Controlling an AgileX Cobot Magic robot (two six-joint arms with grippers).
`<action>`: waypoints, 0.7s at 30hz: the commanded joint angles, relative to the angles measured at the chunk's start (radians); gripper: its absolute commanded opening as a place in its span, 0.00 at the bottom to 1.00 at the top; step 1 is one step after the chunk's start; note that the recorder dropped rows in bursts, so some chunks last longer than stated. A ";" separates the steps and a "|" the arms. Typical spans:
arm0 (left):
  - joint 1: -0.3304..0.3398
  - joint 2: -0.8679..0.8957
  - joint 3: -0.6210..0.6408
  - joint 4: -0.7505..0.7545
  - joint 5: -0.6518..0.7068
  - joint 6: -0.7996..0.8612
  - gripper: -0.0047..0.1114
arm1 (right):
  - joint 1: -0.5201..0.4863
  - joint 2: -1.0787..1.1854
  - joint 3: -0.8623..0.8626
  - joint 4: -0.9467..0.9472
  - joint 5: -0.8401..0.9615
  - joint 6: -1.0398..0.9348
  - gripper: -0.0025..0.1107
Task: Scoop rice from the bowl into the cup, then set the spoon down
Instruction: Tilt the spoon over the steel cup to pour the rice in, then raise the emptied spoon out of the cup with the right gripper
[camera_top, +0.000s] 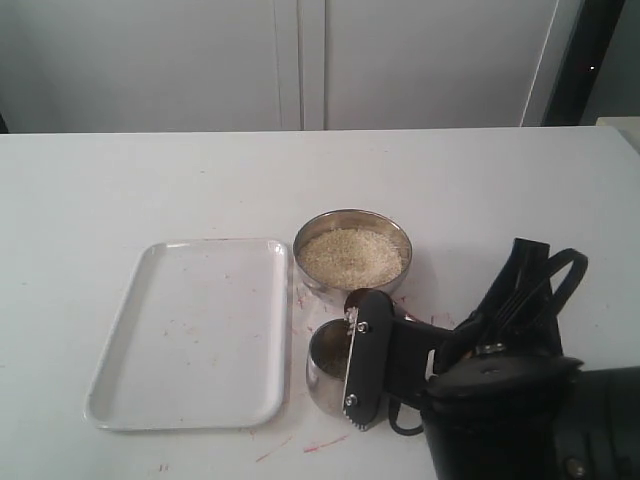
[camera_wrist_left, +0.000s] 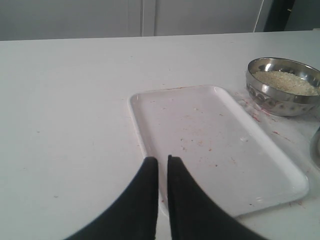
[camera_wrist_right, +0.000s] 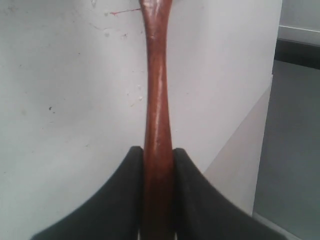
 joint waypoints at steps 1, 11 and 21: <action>-0.007 0.001 -0.006 -0.010 -0.004 0.000 0.16 | 0.003 -0.026 0.006 -0.025 0.006 -0.006 0.02; -0.007 0.001 -0.006 -0.010 -0.004 0.000 0.16 | 0.003 -0.026 0.019 -0.079 0.006 -0.031 0.02; -0.007 0.001 -0.006 -0.010 -0.004 0.000 0.16 | 0.003 -0.026 0.019 -0.134 0.006 -0.033 0.02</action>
